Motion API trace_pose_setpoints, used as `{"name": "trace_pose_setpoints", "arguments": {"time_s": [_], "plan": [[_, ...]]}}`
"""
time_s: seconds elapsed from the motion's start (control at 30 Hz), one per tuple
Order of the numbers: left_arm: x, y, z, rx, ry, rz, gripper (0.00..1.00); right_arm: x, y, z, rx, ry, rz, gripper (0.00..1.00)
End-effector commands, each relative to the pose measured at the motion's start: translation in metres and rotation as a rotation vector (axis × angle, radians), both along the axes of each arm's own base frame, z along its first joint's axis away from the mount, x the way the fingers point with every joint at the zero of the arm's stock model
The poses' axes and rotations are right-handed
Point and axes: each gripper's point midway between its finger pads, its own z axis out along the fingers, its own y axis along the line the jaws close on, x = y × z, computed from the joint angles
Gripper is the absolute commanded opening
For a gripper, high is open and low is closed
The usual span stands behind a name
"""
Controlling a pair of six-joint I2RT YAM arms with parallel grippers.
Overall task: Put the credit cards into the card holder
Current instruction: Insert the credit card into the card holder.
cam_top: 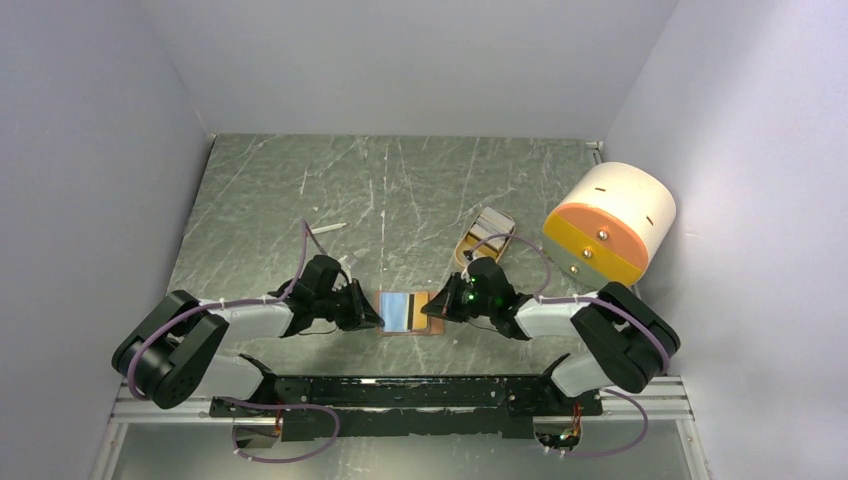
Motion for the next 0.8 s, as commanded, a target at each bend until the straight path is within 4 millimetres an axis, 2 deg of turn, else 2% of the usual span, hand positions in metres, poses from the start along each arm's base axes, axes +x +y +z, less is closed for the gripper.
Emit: {"name": "trace_pose_setpoints", "arguments": {"time_s": [0.0, 0.3, 0.7, 0.77], "plan": [[0.005, -0.004, 0.006, 0.0, -0.02, -0.009, 0.11, -0.013, -0.023, -0.02, -0.09, 0.027, -0.034, 0.0], [0.005, -0.008, 0.009, -0.021, -0.033, -0.038, 0.12, -0.017, -0.004, -0.013, -0.009, 0.008, 0.063, 0.0], [0.006, -0.014, 0.012, -0.025, -0.04, -0.096, 0.1, -0.012, 0.007, -0.018, -0.029, 0.013, 0.133, 0.0], [0.005, -0.014, 0.013, -0.027, -0.04, -0.097, 0.1, -0.01, 0.007, -0.018, -0.032, 0.012, 0.124, 0.04]]}}
